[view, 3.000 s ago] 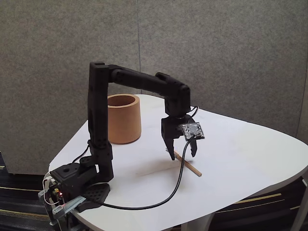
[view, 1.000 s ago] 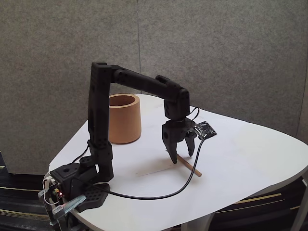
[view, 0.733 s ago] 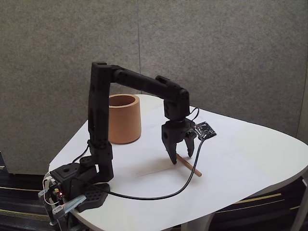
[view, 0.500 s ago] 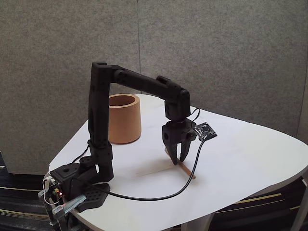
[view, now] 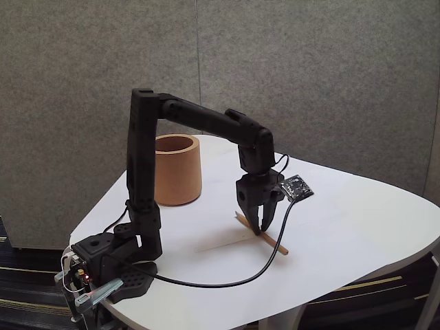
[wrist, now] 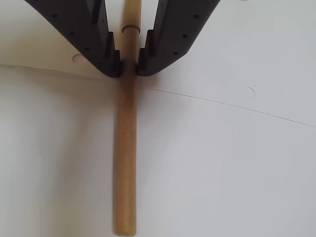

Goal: Grab the pen and put it in the pen holder.

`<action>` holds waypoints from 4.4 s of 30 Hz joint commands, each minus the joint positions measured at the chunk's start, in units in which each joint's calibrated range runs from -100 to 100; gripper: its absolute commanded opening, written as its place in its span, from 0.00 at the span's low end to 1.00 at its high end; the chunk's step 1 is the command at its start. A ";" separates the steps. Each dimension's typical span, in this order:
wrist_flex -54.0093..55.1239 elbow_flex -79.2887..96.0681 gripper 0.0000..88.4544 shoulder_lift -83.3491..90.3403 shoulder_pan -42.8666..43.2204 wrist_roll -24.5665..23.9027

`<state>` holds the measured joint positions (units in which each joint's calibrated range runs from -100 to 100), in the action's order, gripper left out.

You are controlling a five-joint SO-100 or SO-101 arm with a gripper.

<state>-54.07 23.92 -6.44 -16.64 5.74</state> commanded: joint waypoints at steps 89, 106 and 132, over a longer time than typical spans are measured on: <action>46.78 47.65 0.01 75.61 45.85 38.83; 59.24 60.83 0.01 75.61 48.33 38.83; 54.92 69.31 0.01 75.61 47.82 38.77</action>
<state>1.27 93.50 68.59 31.40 44.27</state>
